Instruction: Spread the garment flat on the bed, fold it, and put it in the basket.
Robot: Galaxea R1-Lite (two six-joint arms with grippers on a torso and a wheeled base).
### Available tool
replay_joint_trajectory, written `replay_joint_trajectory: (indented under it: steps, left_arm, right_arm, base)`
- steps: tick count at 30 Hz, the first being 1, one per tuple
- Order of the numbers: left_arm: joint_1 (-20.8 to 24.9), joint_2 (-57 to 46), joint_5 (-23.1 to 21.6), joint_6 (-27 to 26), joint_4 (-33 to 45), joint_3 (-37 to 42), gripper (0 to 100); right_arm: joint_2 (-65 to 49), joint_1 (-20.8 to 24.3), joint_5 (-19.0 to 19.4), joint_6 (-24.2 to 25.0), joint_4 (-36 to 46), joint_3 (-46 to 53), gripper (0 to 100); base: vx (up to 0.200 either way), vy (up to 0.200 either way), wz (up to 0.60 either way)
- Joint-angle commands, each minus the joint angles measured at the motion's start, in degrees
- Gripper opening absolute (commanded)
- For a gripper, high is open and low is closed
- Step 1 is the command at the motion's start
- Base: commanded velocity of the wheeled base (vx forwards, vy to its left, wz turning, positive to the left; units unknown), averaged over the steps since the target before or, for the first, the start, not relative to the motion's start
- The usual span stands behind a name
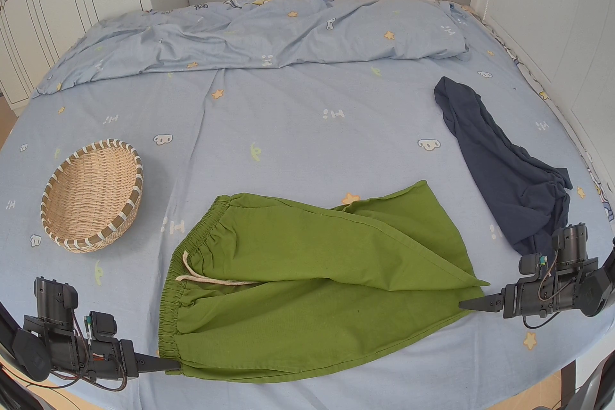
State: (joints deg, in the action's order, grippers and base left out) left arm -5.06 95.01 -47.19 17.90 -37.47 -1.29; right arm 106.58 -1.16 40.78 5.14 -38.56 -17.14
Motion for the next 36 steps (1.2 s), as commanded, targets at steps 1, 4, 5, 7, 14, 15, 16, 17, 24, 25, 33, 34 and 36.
replay_joint_trajectory:
  steps: [1,4,5,7,14,15,16,17,24,25,33,34,36]
  left_arm:
    - [0.0,0.1,0.0,0.0,-0.1,0.1,0]
    - [0.0,0.1,0.0,0.0,-0.1,0.1,0]
    - [0.0,0.1,0.0,0.0,-0.1,0.1,0]
    - [0.0,0.1,0.0,0.0,0.0,0.1,0]
    - [-0.1,0.2,0.3,0.0,0.0,0.1,0]
    - [-0.1,0.2,0.3,-0.1,0.0,0.2,0]
    - [-0.1,0.2,0.4,0.0,0.0,0.3,0]
    - [-0.1,0.2,0.4,0.0,0.0,0.3,0]
    - [-1.0,0.8,0.5,0.0,0.5,-0.1,0]
    - [-1.2,1.8,0.5,0.0,0.7,-0.6,0]
    - [-4.0,3.5,0.6,-0.2,7.8,-5.6,0]
    - [-4.1,3.3,0.6,-0.6,8.8,-5.9,0]
    - [-4.1,3.2,0.6,-2.3,10.7,-6.3,0]
  right_arm:
    - [1.9,-0.1,0.1,0.0,-0.6,0.0,100]
    - [2.1,-0.2,0.1,0.0,-0.7,0.0,100]
    - [2.1,-0.2,0.1,0.0,-0.7,0.0,100]
    - [2.6,-0.2,0.1,0.0,-0.8,-0.4,0]
    - [3.7,-1.1,0.0,0.1,-3.3,-0.2,0]
    - [3.8,-1.1,0.0,0.1,-3.3,-0.2,0]
    - [4.3,-1.7,0.1,0.1,-3.5,-0.4,0]
    - [4.3,-1.7,0.1,0.1,-3.5,-0.4,0]
    - [0.5,-2.8,0.1,0.1,-3.5,4.1,0]
    - [-1.1,-2.8,0.0,0.0,-3.4,6.0,0]
    - [-5.5,-3.0,-0.4,-0.4,-3.6,14.0,0]
    - [-5.5,-3.1,-0.4,-0.5,-3.6,14.8,0]
    - [-5.6,-3.5,-0.5,-0.6,-3.7,16.5,0]
  base:
    - [0.000,0.000,0.00]
    - [0.000,0.000,0.00]
    - [0.000,0.000,0.00]
    - [0.000,0.000,0.00]
    - [0.000,0.000,0.00]
    - [0.000,0.000,0.00]
    - [0.000,0.000,0.00]
    - [0.000,0.000,0.00]
    - [0.000,0.000,0.00]
    - [0.000,0.000,0.00]
    - [0.000,0.000,0.00]
    - [0.000,0.000,0.00]
    - [0.000,0.000,0.00]
